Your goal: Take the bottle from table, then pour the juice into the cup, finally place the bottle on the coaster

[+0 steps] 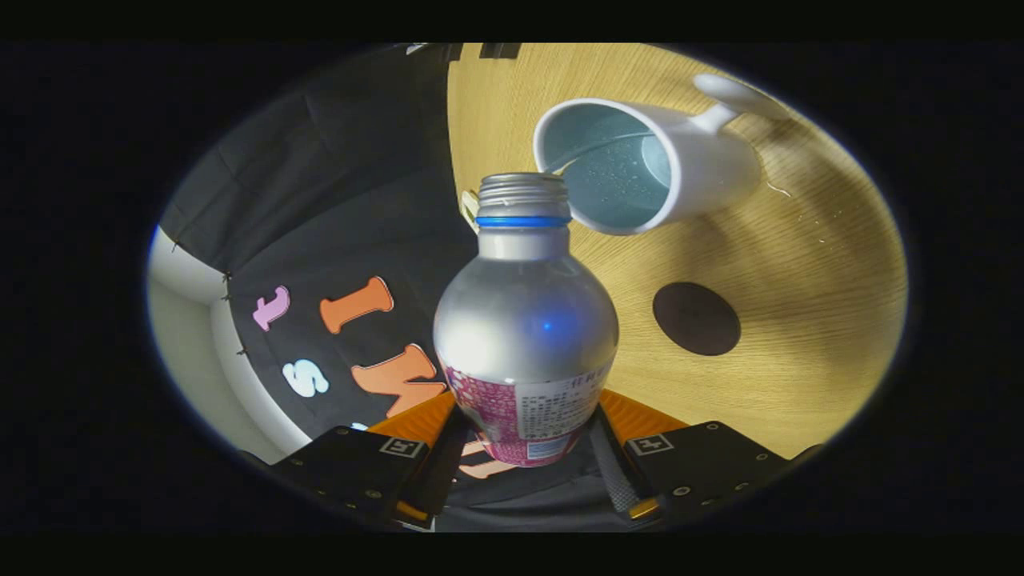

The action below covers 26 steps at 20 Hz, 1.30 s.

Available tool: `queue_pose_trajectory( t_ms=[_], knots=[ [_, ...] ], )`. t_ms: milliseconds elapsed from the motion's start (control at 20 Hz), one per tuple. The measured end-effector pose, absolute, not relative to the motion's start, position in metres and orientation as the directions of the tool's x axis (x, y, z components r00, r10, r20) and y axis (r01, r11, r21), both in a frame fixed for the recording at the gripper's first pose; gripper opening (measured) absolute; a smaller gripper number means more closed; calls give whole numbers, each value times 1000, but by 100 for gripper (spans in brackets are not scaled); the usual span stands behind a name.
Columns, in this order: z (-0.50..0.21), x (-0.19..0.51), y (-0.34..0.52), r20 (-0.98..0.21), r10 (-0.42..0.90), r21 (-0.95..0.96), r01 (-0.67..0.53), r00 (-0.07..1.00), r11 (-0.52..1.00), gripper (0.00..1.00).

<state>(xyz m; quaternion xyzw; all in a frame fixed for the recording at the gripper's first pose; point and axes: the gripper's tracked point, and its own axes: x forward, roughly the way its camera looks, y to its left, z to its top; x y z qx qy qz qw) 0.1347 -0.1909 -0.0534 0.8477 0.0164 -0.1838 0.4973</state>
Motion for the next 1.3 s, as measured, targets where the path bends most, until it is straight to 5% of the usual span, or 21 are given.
queue_pose_trajectory(
  t_ms=[1300],
  knots=[
    [-46,136,-199,-338,-162,781,180,927,-598,77]
  ],
)
